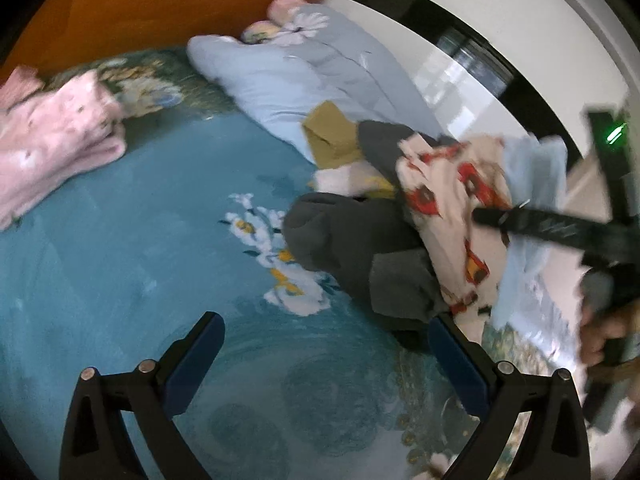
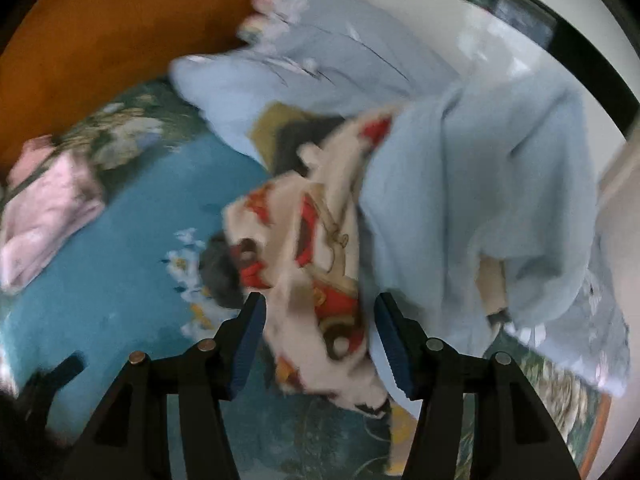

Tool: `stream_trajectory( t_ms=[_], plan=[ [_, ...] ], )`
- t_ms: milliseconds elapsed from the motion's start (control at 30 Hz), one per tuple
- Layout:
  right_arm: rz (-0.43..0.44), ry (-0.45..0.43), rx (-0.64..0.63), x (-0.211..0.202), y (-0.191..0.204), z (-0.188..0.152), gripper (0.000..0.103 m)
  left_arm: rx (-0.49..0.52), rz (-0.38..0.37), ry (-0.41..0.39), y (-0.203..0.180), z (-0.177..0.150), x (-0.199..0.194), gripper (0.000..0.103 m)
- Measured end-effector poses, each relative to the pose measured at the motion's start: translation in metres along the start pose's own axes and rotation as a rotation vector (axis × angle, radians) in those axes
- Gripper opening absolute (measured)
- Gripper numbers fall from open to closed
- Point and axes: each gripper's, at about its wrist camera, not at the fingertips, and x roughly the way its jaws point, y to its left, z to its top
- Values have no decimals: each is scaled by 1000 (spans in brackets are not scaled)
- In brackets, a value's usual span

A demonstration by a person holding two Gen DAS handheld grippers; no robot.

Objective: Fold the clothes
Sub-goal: 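Pull the cream car-print fabric out of the heap with the right gripper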

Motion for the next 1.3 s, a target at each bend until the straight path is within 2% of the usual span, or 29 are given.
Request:
stream_trajectory(
  t_ms=[33, 67, 133, 200, 300, 400, 533, 567, 600, 667, 767, 867, 900, 1000, 1100, 1233, 1300],
  plan=[
    [-31, 15, 17, 8, -3, 3, 26, -28, -12, -1, 4, 1, -1, 103],
    [-58, 42, 39, 14, -5, 9, 14, -57, -24, -2, 9, 2, -3, 103],
    [8, 53, 115, 10, -16, 19, 11, -103, -46, -4, 15, 3, -4, 103],
    [82, 15, 201, -13, -32, 35, 10, -126, -58, -4, 19, 3, -5, 103],
    [154, -96, 320, -65, -69, 74, 8, -128, -64, 4, 18, 3, -4, 103],
    [164, -266, 417, -140, -115, 120, 7, -117, -65, 13, 16, 3, -2, 103],
    [66, -454, 433, -221, -147, 150, 7, -97, -60, 22, 13, 1, 0, 103],
    [41, -494, 435, -238, -155, 156, 7, -92, -57, 25, 12, 1, 1, 103],
    [17, -477, 429, -235, -156, 158, 7, -89, -54, 26, 11, 1, 0, 103],
    [-36, -414, 417, -217, -155, 148, 6, -89, -51, 27, 10, 0, -1, 103],
    [-25, -345, 492, -184, -163, 112, 6, -104, -62, 25, 12, 0, -7, 103],
    [-18, -313, 597, -182, -187, 81, 6, -125, -80, 23, 14, -1, -9, 103],
    [-23, -328, 613, -193, -196, 78, 6, -127, -77, 27, 15, -1, -8, 103],
    [-34, -449, 616, -248, -217, 80, 6, -124, -72, 29, 14, -1, -6, 103],
    [-60, -610, 556, -333, -227, 79, 6, -99, -71, 17, 9, -1, -7, 103],
    [-117, -754, 461, -423, -228, 51, 6, -39, -87, -5, -1, -2, -15, 103],
    [-163, -810, 448, -463, -229, 24, 6, -25, -95, 2, -3, -3, -18, 103]
  ],
)
